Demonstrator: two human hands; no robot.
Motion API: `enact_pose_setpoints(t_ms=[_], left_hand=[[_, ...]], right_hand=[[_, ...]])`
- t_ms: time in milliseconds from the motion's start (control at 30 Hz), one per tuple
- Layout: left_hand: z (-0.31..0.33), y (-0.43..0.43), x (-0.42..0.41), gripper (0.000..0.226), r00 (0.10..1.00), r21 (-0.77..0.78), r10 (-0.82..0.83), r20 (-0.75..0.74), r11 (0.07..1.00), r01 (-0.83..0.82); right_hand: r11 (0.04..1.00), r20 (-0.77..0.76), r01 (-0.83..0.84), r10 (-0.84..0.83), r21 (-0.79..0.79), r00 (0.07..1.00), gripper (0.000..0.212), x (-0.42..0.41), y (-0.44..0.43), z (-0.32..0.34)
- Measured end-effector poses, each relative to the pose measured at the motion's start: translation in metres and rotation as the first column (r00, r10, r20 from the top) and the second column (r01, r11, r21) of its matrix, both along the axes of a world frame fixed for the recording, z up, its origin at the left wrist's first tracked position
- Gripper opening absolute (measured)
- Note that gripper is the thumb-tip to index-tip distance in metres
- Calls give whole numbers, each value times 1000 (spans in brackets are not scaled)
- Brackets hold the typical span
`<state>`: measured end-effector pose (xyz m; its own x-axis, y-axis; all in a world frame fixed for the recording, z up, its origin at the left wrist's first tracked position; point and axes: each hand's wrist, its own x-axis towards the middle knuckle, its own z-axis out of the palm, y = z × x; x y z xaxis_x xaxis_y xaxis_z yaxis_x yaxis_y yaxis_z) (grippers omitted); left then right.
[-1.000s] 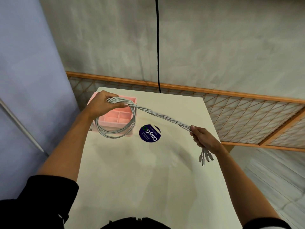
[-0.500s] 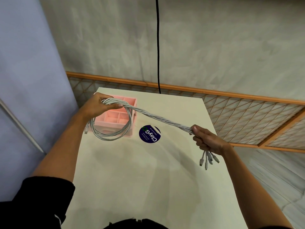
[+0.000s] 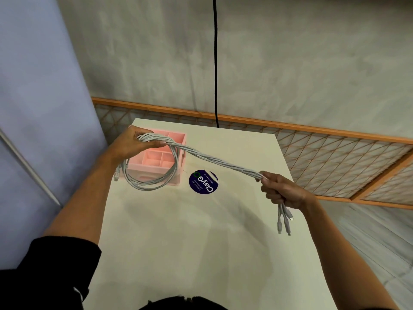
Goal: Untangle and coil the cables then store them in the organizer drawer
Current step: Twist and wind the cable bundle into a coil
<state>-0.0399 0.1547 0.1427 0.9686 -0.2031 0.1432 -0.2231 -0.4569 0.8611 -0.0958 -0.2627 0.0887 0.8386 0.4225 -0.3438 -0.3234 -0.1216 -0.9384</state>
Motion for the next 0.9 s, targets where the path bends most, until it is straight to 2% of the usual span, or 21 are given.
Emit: enact_pose_setpoints(t_ms=[133, 233, 300, 400, 533, 667, 767, 900], left_hand=[[-3, -4, -4, 31, 999, 9, -3, -37, 1000, 3], [-1, -13, -10, 17, 997, 3, -31, -71, 999, 32], [1, -23, -17, 6, 997, -33, -28, -72, 999, 26], [2, -39, -27, 9, 994, -110, -16, -111, 994, 4], [-2, -54, -33, 34, 986, -232, -54, -157, 972, 17], [-3, -72, -41, 46, 986, -338, -94, -137, 940, 43], [-2, -85, -46, 36, 985, -320, -120, -120, 944, 76], [-1, -98, -51, 34, 981, -277, -163, -106, 952, 128]], right_hand=[[993, 31, 89, -91, 74, 995, 54, 1, 0, -2], [952, 1, 231, -235, 200, 972, 51, 5, -1, -4], [887, -17, 338, -351, 314, 936, 42, 6, 2, -3], [750, -26, 460, -511, 476, 859, 32, 10, 12, -1], [595, -65, 669, -724, 446, 687, 48, 22, 38, -9], [409, -157, 818, -850, 405, 503, 25, 31, 73, -11], [332, -242, 842, -855, 426, 459, 21, 36, 98, -5], [321, -318, 844, -821, 429, 474, 33, 43, 120, 5]])
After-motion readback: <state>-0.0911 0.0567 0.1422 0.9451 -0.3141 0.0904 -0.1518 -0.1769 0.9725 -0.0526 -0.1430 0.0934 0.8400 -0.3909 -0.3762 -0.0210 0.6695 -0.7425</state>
